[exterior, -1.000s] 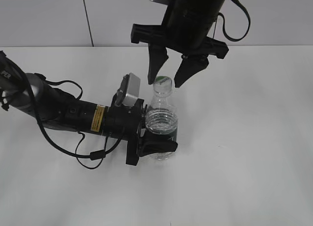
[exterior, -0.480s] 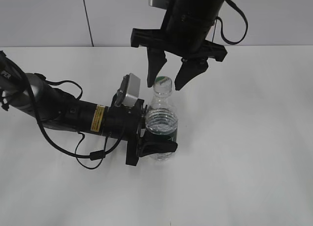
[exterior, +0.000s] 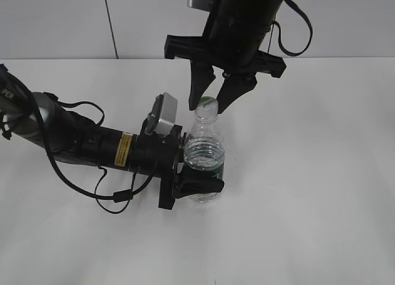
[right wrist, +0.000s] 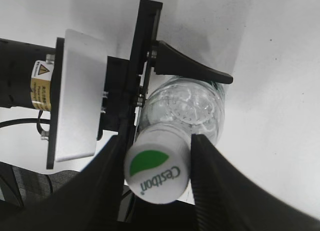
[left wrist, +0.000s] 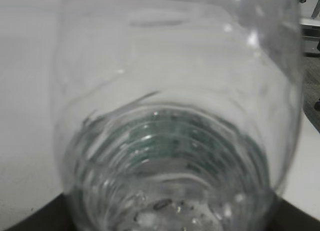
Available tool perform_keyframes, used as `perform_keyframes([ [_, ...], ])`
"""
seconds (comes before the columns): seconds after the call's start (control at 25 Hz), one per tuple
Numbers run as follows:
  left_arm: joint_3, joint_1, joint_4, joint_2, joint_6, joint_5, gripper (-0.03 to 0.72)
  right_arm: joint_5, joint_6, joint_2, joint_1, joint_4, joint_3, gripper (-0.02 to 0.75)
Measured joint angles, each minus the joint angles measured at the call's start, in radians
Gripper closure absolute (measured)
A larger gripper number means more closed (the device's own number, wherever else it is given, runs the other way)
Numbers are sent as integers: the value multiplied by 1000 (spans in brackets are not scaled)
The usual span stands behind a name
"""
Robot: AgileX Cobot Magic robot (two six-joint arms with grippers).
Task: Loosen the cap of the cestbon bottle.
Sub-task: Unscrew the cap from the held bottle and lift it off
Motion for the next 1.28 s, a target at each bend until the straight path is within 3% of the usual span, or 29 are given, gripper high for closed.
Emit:
perform_keyframes([
  [0.36,0,0,1,0,0,0,288,0,-63,0,0,1,0,431],
  [1.28,0,0,11,0,0,-2,288,2,-935,0,0,15,-4,432],
])
